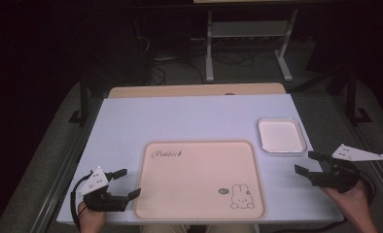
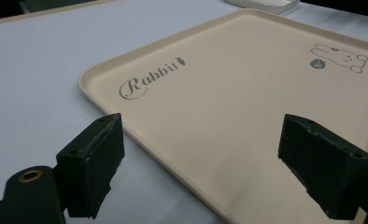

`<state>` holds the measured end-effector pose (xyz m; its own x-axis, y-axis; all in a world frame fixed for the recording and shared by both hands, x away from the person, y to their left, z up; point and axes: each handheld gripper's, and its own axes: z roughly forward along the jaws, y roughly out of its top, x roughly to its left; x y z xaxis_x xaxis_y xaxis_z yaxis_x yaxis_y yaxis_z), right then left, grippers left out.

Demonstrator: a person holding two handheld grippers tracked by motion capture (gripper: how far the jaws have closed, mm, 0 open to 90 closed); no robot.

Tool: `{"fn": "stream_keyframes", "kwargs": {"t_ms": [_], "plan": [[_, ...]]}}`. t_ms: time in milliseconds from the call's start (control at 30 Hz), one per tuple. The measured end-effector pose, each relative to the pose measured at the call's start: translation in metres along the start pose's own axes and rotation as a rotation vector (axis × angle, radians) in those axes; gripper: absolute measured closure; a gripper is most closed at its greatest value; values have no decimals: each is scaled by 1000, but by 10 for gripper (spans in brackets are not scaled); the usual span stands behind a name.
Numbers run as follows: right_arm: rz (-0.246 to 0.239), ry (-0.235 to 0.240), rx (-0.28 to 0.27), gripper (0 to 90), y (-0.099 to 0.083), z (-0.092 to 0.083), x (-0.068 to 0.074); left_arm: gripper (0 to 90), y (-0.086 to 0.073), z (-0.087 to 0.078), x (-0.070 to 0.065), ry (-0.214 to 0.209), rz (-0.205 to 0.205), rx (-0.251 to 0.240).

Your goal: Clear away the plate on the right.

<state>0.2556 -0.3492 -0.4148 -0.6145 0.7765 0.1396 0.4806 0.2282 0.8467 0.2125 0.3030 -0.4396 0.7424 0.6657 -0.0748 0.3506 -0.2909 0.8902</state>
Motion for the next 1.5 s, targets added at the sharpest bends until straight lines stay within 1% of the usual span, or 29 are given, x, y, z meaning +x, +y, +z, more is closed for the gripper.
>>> {"fn": "stream_keyframes", "kwargs": {"t_ms": [300, 400, 467, 500, 667, 733, 800, 900, 933, 967, 1167, 1233, 1433, 1500], "plan": [[19, -29, 24, 186, 6, -1, -20, 140, 0, 1, 0, 0, -4, -3], [32, -35, 31, 188, 8, -2, -27, 140, 0, 1, 1, 0, -4, -1], [46, -44, 39, 188, 9, -2, -36, 140, 0, 2, 1, -1, -8, -1], [46, -44, 39, 188, 9, -2, -36, 140, 0, 2, 1, -1, -9, -2], [74, -55, 52, 189, 10, -1, -48, 140, -1, 2, 1, -1, -9, 1], [79, -64, 63, 198, 12, 1, -52, 140, -1, 2, 2, -2, -11, 0], [97, -69, 71, 203, 13, 2, -58, 140, -1, 3, 2, -2, -13, 2], [112, -69, 76, 204, 13, 4, -64, 140, -1, 3, 2, -2, -15, 2], [121, -75, 85, 208, 15, 6, -69, 140, -1, 3, 2, -2, -15, 3], [121, -75, 85, 208, 15, 6, -69, 140, -1, 3, 2, -2, -16, 2], [155, -84, 111, 233, 19, 12, -82, 140, -1, 2, 3, 0, -16, 5], [164, -95, 120, 233, 20, 15, -87, 140, -1, 2, 3, -1, -16, 3], [184, -105, 147, 247, 23, 22, -95, 139, -2, 1, 3, 2, -23, -2], [192, -109, 151, 268, 24, 23, -98, 140, -2, 1, 3, 2, -26, -2]]}}
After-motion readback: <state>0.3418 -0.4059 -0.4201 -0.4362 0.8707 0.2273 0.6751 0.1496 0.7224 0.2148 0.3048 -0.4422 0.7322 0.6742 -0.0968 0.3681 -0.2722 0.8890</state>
